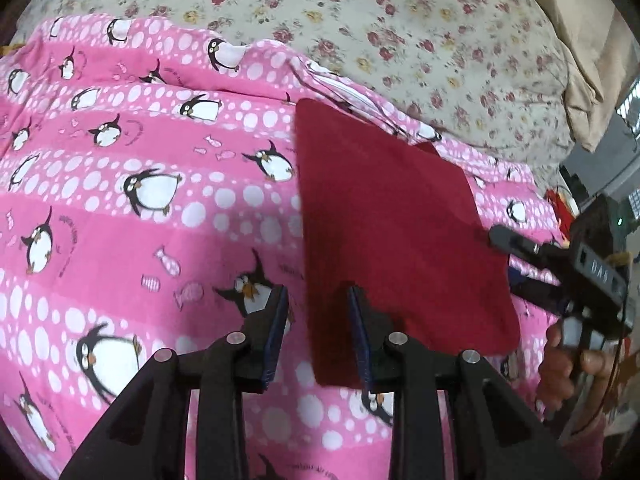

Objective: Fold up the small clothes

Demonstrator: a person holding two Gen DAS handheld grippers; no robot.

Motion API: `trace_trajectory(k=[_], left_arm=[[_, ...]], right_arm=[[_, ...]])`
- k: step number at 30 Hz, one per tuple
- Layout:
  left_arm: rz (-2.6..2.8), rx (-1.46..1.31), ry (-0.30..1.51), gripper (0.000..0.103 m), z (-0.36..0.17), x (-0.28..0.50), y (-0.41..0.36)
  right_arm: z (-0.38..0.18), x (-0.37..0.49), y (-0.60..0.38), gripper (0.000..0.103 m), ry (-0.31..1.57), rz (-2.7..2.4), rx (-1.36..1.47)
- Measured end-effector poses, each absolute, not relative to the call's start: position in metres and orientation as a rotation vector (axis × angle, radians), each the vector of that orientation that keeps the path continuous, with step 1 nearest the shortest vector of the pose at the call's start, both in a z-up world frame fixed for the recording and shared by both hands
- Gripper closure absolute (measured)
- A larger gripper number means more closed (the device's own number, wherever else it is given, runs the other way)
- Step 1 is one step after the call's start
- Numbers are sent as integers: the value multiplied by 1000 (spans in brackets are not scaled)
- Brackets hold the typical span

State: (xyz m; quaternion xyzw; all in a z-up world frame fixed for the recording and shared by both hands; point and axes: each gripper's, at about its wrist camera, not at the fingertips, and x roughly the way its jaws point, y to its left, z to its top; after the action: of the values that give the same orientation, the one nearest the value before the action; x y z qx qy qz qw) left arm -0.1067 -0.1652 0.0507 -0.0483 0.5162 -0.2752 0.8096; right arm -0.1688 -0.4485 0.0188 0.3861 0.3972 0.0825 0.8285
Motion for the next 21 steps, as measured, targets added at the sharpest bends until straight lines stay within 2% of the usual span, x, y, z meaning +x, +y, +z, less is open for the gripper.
trace_trajectory(k=[3,8,9,10,11,13,16,21], left_arm=[[-593,-141,1112,93,50,-96,-166],[-593,-147,1111,93,50,-85,-176],[-593,-144,1108,93,51,-84,-179],[-597,-143,1106,93,53,-83,-181],[-600,-142,1106,93,54,-82,-183],[-604,-132,1104,93,55,-81,-188],[-609,-106,1094,93,58,-81,-195],[-614,-107,1092,91,57,-79,-200]], right_arm=[[11,-163,-449,27,858,161,834],[-3,-145,-447,26,858,175,841],[-1,-142,-443,32,852,168,801],[1,-140,-440,54,849,158,763],[3,-138,-437,64,853,151,720],[9,-140,-433,75,845,157,659],[23,-147,-434,81,817,147,589],[50,-160,-451,82,761,94,508]])
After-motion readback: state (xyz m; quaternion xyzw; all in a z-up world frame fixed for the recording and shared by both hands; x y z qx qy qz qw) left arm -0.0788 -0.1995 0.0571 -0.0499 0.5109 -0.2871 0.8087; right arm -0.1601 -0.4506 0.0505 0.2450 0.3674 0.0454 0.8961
